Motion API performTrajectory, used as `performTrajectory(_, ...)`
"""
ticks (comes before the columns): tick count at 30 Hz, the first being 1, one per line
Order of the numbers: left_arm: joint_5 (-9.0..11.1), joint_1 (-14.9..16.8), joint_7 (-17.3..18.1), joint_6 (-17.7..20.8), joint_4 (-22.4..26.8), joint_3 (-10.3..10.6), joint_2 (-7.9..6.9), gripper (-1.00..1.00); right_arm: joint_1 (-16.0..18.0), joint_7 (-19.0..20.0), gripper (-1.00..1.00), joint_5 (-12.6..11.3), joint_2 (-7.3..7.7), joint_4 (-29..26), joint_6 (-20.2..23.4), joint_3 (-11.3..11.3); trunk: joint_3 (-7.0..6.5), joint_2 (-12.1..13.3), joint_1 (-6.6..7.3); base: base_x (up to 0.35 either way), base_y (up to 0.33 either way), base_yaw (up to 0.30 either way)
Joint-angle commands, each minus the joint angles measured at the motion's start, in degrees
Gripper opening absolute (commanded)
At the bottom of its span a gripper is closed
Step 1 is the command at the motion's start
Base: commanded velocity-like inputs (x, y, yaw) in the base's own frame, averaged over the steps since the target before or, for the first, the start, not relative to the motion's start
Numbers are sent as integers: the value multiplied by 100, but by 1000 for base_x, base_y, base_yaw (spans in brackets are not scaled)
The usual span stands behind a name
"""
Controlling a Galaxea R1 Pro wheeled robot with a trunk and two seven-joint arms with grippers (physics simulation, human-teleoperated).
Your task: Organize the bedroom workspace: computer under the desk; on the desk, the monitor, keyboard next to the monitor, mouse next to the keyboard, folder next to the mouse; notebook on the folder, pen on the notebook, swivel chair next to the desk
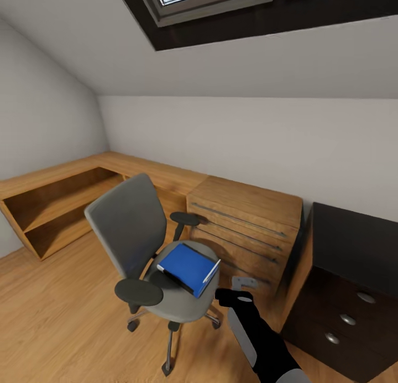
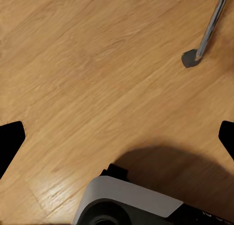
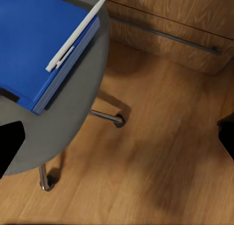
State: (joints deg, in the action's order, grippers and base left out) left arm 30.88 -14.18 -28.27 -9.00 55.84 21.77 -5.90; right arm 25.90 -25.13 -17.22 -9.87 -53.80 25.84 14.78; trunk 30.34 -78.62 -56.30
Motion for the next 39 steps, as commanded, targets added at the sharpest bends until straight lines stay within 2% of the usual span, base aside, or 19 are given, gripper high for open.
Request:
performTrajectory(1,59,3,-30,-40,6,29,-8,100,3,-54,100,-56,3,-8,16,16,10,-3,0,0,0,236)
performTrajectory(7,58,3,-30,-40,6,29,-8,100,1,-59,100,-38,25,-21,9,9,37,-3,0,106,0,212)
performTrajectory(13,66,3,-35,-40,6,29,-8,100,1,-40,100,-28,32,7,-242,15,41,-3,0,148,1,28)
performTrajectory(20,76,3,-38,-46,6,29,-20,100,-2,-27,100,-27,35,25,-277,16,41,-3,0,47,19,1)
performTrajectory(39,71,3,-38,-49,8,29,-25,100,-3,-24,100,-22,38,27,-281,16,41,-3,0,65,137,0)
